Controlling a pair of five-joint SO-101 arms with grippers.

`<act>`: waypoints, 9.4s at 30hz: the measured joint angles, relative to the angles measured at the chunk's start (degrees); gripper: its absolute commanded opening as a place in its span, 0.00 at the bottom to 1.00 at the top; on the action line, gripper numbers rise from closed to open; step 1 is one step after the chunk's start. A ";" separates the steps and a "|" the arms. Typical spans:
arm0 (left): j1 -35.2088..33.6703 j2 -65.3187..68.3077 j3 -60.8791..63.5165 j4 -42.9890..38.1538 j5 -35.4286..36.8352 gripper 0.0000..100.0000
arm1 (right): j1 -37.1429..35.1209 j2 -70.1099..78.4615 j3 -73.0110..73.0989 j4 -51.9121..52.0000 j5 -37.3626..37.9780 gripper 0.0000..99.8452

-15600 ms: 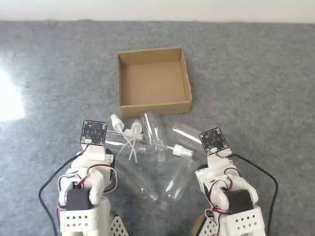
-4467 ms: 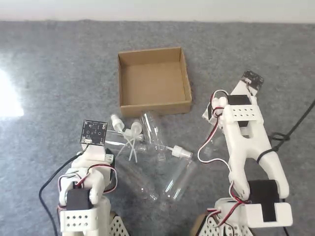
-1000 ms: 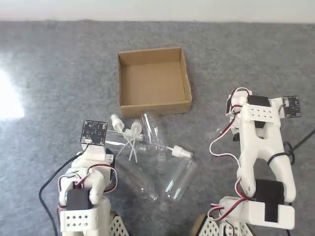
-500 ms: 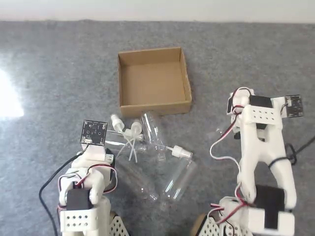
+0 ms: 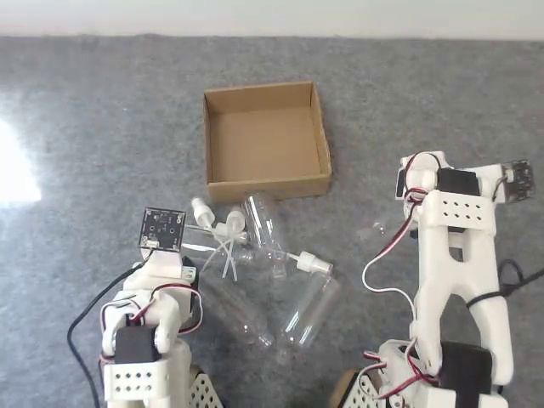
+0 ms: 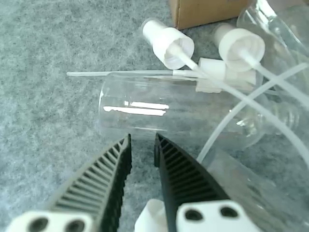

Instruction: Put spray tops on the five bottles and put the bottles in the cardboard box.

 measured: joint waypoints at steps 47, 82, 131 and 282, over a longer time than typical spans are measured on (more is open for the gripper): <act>0.00 0.00 0.00 0.00 0.00 0.07 | 0.00 0.00 -11.16 15.56 73.05 0.31; 0.00 0.00 0.00 0.00 0.00 0.07 | -8.09 17.14 -18.64 23.74 121.32 0.31; -0.09 0.00 0.00 0.00 0.00 0.07 | -5.19 31.30 -18.37 20.92 131.43 0.31; 0.00 0.00 0.00 0.00 0.00 0.07 | -5.54 29.01 -10.46 6.24 108.66 0.42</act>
